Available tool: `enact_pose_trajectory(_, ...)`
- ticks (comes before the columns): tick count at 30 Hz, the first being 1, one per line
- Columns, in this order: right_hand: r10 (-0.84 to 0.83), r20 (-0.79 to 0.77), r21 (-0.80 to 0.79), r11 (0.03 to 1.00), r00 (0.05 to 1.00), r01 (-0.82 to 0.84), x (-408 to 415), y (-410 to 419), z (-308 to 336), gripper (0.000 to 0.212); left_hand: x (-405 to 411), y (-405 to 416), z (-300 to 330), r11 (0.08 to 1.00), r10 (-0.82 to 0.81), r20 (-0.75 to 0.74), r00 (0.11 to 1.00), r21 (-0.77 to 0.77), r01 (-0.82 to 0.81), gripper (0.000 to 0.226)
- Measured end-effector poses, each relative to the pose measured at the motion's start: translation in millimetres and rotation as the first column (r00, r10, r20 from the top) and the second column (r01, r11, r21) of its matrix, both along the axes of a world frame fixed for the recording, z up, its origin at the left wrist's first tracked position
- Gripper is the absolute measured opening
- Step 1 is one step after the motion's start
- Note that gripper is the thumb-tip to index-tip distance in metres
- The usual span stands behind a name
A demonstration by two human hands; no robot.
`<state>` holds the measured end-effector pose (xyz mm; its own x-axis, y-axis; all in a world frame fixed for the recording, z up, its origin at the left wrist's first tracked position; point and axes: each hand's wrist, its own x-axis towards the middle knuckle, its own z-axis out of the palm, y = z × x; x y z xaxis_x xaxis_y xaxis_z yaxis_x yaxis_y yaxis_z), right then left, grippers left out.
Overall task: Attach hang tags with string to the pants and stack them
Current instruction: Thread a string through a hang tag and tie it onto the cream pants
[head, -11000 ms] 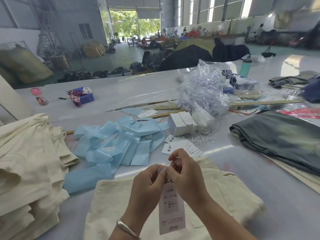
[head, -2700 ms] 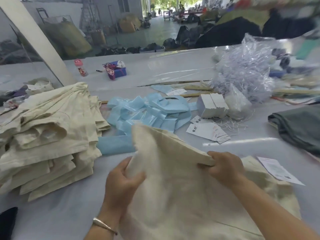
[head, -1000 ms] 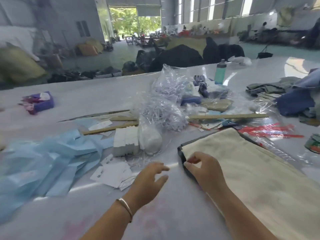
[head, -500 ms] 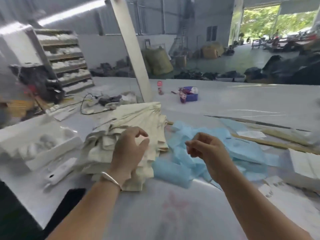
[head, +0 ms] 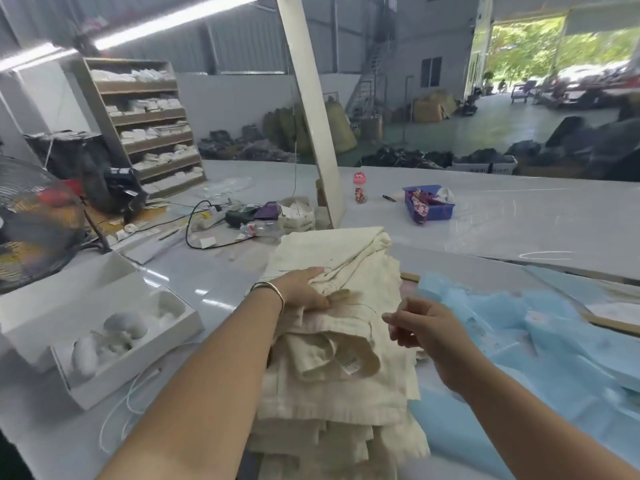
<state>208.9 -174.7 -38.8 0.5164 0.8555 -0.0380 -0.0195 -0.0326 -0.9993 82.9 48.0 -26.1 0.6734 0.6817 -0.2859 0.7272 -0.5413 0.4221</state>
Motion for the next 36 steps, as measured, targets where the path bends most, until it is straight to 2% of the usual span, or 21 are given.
enact_pose_trajectory(4, -0.024, 0.02, -0.015, 1.0, 1.0, 0.025, 3, 15, 1, 0.028, -14, 27, 22, 0.989, -0.109, -0.077, 0.991, -0.111, 0.1, 0.083)
enact_pose_trajectory(7, -0.001, 0.026, -0.029, 1.0, 1.0, 0.002, 1, 20, -2, 0.027, -26, 37, 27, 0.954, -0.069, 0.086, 0.994, -0.287, 0.091, 0.058)
enact_pose_trajectory(8, 0.008, 0.028, -0.037, 0.999, 1.0, -0.007, 0, 20, -3, 0.027, -27, 37, 26, 0.957, -0.044, 0.136, 0.99, -0.278, 0.081, 0.049)
enact_pose_trajectory(13, -0.004, 0.01, -0.071, 0.997, 1.0, 0.005, 1, 33, -5, 0.021, -22, 28, 36, 0.998, 0.019, 0.231, 0.973, 0.06, -0.033, 0.023)
enact_pose_trajectory(15, -0.008, -0.124, -0.061, 0.998, 0.992, 0.001, 2, 45, 1, 0.02, -22, 19, 52, 0.987, -0.018, 0.27, 0.963, 0.156, -0.025, 0.021)
enact_pose_trajectory(16, -0.002, -0.242, -0.056, 0.998, 0.97, -0.011, 3, 52, 4, 0.03, -21, 12, 62, 0.978, -0.06, 0.283, 0.957, 0.21, -0.001, 0.02)
enact_pose_trajectory(19, 0.056, -0.609, -0.037, 0.994, 0.791, -0.099, 10, 70, 14, 0.073, -25, -23, 91, 0.932, -0.238, 0.349, 0.906, 0.346, 0.112, 0.018)
enact_pose_trajectory(20, 0.097, -0.666, -0.013, 0.99, 0.74, -0.141, 11, 74, 18, 0.081, -27, -36, 98, 0.914, -0.319, 0.331, 0.888, 0.356, 0.196, 0.016)
enact_pose_trajectory(21, 0.126, -0.676, 0.004, 0.986, 0.726, -0.167, 12, 77, 19, 0.079, -31, -48, 102, 0.902, -0.4, 0.284, 0.871, 0.292, 0.318, 0.012)
enact_pose_trajectory(22, 0.134, -0.659, 0.006, 0.985, 0.74, -0.173, 11, 80, 20, 0.065, -36, -60, 102, 0.882, -0.469, 0.221, 0.855, 0.16, 0.442, 0.007)
enact_pose_trajectory(23, 0.095, -0.617, -0.039, 0.988, 0.781, -0.151, 10, 83, 16, 0.049, -39, -67, 99, 0.866, -0.493, 0.149, 0.857, -0.015, 0.5, 0.019)
enact_pose_trajectory(24, 0.026, -0.573, -0.1, 0.99, 0.819, -0.101, 9, 84, 12, 0.036, -42, -70, 94, 0.86, -0.474, 0.108, 0.874, -0.156, 0.485, 0.035)
enact_pose_trajectory(25, -0.032, -0.544, -0.145, 0.988, 0.838, -0.056, 8, 84, 6, 0.024, -40, -68, 83, 0.888, -0.41, 0.09, 0.907, -0.186, 0.42, 0.041)
enact_pose_trajectory(27, -0.105, -0.524, -0.174, 0.985, 0.845, 0.015, 10, 83, -11, 0.033, -27, -59, 56, 0.978, -0.206, 0.116, 0.972, -0.02, 0.21, 0.043)
enact_pose_trajectory(29, -0.187, -0.444, -0.165, 0.978, 0.876, 0.125, 12, 84, -25, 0.049, -9, -52, 32, 0.995, -0.046, 0.092, 0.995, 0.093, 0.037, 0.06)
enact_pose_trajectory(31, -0.31, -0.16, -0.198, 0.94, 0.937, 0.277, 13, 84, -25, 0.064, 3, -41, 13, 0.986, 0.044, 0.05, 0.998, 0.16, -0.051, 0.061)
enact_pose_trajectory(32, -0.363, 0.08, -0.203, 0.906, 0.928, 0.372, 18, 83, -25, 0.068, 4, -30, 8, 0.965, 0.124, 0.047, 0.991, 0.227, -0.132, 0.06)
enact_pose_trajectory(33, -0.382, 0.298, -0.182, 0.877, 0.875, 0.444, 22, 83, -24, 0.069, 1, -17, 3, 0.93, 0.217, 0.046, 0.975, 0.295, -0.221, 0.059)
enact_pose_trajectory(34, -0.363, 0.423, -0.152, 0.875, 0.83, 0.46, 27, 82, -22, 0.068, -6, -5, 0, 0.899, 0.306, 0.031, 0.952, 0.318, -0.299, 0.059)
enact_pose_trajectory(35, -0.314, 0.451, -0.167, 0.89, 0.835, 0.425, 33, 82, -22, 0.066, -12, 7, -3, 0.892, 0.371, 0.046, 0.927, 0.259, -0.37, 0.061)
enact_pose_trajectory(36, -0.262, 0.403, -0.198, 0.911, 0.877, 0.363, 37, 82, -19, 0.062, -18, 15, -6, 0.902, 0.41, 0.093, 0.907, 0.107, -0.419, 0.064)
